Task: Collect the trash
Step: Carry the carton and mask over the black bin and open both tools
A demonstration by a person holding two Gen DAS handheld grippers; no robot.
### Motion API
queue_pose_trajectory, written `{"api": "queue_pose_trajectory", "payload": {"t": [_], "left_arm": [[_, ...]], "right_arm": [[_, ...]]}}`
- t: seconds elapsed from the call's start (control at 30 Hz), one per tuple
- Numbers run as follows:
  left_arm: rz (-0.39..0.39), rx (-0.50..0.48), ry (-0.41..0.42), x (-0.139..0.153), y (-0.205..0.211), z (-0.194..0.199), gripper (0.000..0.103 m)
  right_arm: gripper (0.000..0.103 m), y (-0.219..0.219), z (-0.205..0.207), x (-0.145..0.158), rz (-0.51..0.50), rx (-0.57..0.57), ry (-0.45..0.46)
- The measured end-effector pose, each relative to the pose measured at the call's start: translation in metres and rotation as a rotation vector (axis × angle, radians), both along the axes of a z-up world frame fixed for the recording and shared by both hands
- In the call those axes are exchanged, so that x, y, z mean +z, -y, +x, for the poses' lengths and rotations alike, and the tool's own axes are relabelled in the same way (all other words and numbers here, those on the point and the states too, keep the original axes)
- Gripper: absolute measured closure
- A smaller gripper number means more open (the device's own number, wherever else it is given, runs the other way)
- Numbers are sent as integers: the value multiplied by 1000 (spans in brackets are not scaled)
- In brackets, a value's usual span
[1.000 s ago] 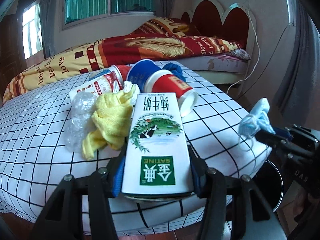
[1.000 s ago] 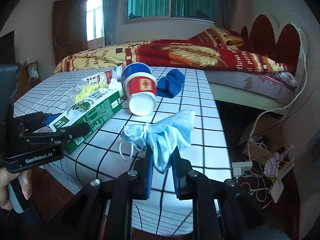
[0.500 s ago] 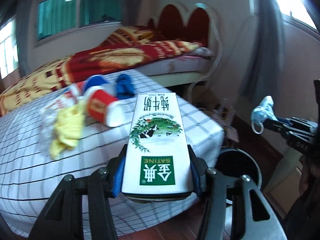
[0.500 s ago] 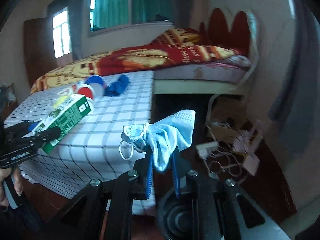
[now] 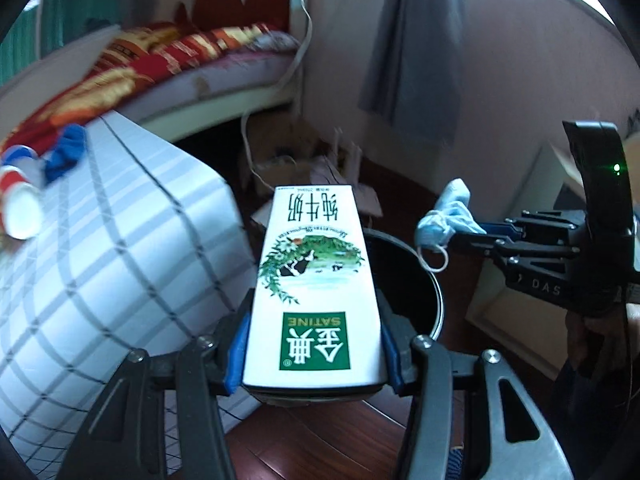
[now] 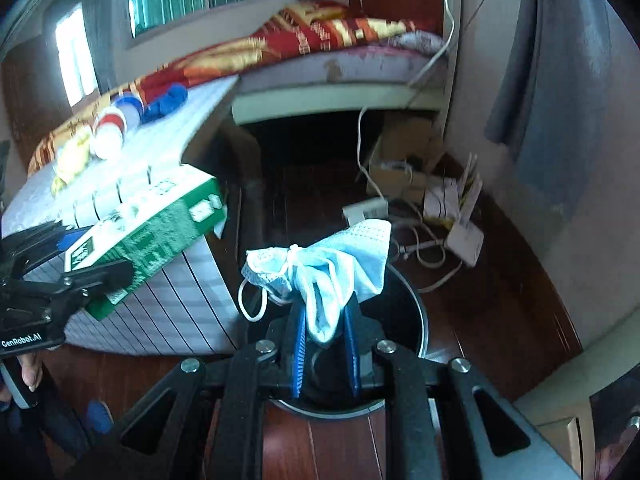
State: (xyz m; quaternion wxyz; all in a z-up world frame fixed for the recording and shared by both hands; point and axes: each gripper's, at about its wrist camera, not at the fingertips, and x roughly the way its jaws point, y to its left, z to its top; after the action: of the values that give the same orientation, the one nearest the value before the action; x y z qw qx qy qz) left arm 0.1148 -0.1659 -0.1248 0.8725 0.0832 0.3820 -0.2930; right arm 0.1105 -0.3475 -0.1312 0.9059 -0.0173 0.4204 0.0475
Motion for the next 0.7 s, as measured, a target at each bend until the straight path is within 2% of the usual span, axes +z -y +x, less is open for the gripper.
{"api": "queue_pose_trajectory", "payload": {"t": [0.17, 0.33, 0.37, 0.4, 0.43, 0.47, 0.5, 0.57, 0.7], "left_arm": [[49, -41, -78, -31, 23, 15, 49], [49, -56, -150, -49, 26, 30, 48], [44, -46, -173, -53, 26, 33, 45], [45, -33, -187, -58, 27, 41, 39], [46, -17, -206, -62, 26, 45, 29], [50, 1, -219, -65, 25, 47, 24], [55, 13, -222, -66, 23, 47, 22], [62, 31, -205, -63, 18, 42, 6], [83, 80, -147, -49, 5, 30, 3]], "right_arm": [[85, 9, 10, -37, -3, 29, -86], [84, 10, 26, -68, -11, 81, -167], [82, 10, 29, -72, -11, 94, -174], [63, 10, 33, -81, -41, 100, -195], [25, 12, 37, -89, -77, 77, -214], [9, 14, 37, -92, -86, 63, -220], [4, 21, 38, -94, -67, 51, -217], [4, 29, 38, -95, -58, 18, -225], [0, 37, 33, -79, -24, -25, -182]]}}
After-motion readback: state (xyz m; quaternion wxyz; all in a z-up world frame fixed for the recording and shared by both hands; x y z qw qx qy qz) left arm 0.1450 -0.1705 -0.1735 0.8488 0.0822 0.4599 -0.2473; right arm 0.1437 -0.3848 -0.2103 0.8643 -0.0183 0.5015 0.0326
